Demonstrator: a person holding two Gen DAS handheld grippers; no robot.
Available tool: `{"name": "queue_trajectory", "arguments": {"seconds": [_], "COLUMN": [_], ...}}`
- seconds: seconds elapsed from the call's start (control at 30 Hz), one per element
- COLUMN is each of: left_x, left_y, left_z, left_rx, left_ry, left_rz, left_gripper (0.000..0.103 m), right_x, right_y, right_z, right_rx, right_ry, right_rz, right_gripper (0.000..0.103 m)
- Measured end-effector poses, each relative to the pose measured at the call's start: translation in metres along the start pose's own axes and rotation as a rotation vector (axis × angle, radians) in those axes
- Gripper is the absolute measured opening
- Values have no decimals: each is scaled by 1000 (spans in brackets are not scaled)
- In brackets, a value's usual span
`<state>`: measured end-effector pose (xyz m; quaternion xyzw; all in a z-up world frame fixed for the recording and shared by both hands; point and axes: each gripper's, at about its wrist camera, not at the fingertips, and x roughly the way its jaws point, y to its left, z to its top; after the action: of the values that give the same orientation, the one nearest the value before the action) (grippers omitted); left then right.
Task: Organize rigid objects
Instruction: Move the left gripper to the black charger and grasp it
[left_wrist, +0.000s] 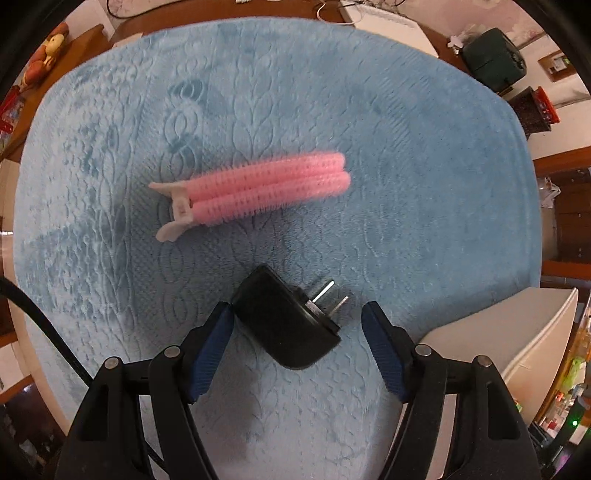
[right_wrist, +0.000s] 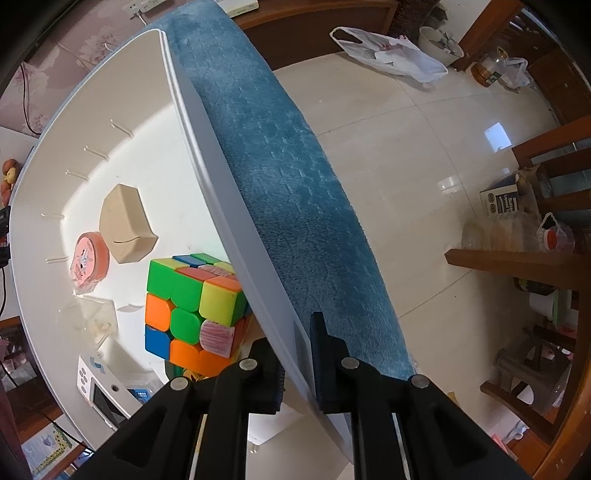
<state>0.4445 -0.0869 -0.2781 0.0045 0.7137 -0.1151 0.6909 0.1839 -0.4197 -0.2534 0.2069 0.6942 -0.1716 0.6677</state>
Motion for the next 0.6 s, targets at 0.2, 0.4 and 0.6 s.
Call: {"name": "queue_trajectory", "arguments": {"seconds": [0.2, 0.4, 0.6], "left_x": [8, 8, 4], "left_y": [1, 1, 6], "left_z": [0, -5, -16], "left_rx": [-10, -1, -8], "left_ry": [19, 8, -12], "left_rz": [13, 14, 9], "left_gripper": [66, 64, 63], "right_x": [2, 4, 3], "right_y": [2, 5, 6], "right_z": [2, 6, 5], "right_rx": [1, -5, -21], "right_ry": [9, 12, 9], "right_rz": [-5, -8, -6], "right_gripper": [13, 12, 12]}}
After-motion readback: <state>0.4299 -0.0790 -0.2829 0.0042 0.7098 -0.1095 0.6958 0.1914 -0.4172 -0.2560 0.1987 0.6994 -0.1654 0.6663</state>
